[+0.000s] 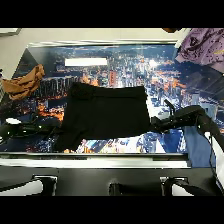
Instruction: Fold the clothes and pants, and hang the long-sleeved shirts on hangers.
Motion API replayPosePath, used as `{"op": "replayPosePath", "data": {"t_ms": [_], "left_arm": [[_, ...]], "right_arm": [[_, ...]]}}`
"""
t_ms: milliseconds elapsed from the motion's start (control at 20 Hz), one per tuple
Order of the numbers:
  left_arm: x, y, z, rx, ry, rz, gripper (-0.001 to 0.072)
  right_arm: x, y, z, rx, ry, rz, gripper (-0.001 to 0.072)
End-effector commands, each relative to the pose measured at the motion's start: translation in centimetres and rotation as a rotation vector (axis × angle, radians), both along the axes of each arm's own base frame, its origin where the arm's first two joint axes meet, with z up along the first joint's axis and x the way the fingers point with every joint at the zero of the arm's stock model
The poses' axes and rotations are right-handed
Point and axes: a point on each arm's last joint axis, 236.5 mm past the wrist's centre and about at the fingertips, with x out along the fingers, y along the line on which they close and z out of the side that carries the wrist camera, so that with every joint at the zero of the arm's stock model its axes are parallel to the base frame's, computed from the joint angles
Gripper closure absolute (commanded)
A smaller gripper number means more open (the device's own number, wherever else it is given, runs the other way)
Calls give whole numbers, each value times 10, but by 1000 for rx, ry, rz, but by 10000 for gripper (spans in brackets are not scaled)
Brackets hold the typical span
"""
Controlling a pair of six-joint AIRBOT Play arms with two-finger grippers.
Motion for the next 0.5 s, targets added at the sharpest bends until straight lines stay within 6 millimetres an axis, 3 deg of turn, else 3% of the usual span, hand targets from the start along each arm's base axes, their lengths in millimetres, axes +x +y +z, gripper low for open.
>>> {"op": "replayPosePath", "data": {"t_ms": [0, 100, 200, 250, 350, 450], "left_arm": [[25, -19, 19, -61, -68, 8, 687], [57, -10, 61, -30, -195, -9, 688], [97, 9, 128, 67, -369, -14, 689], [115, 21, 169, 140, -473, -17, 689], [141, 49, 268, 322, -684, 6, 689], [138, 71, 375, 505, -889, 45, 690]], "right_arm": [[15, 17, 25, 111, -40, -32, 684], [52, 21, 66, 160, -161, -67, 684], [98, 17, 132, 162, -349, -77, 685], [117, 13, 173, 150, -458, -81, 685], [139, 8, 275, 123, -716, -83, 685], [130, 5, 373, 80, -956, -89, 686]]}}
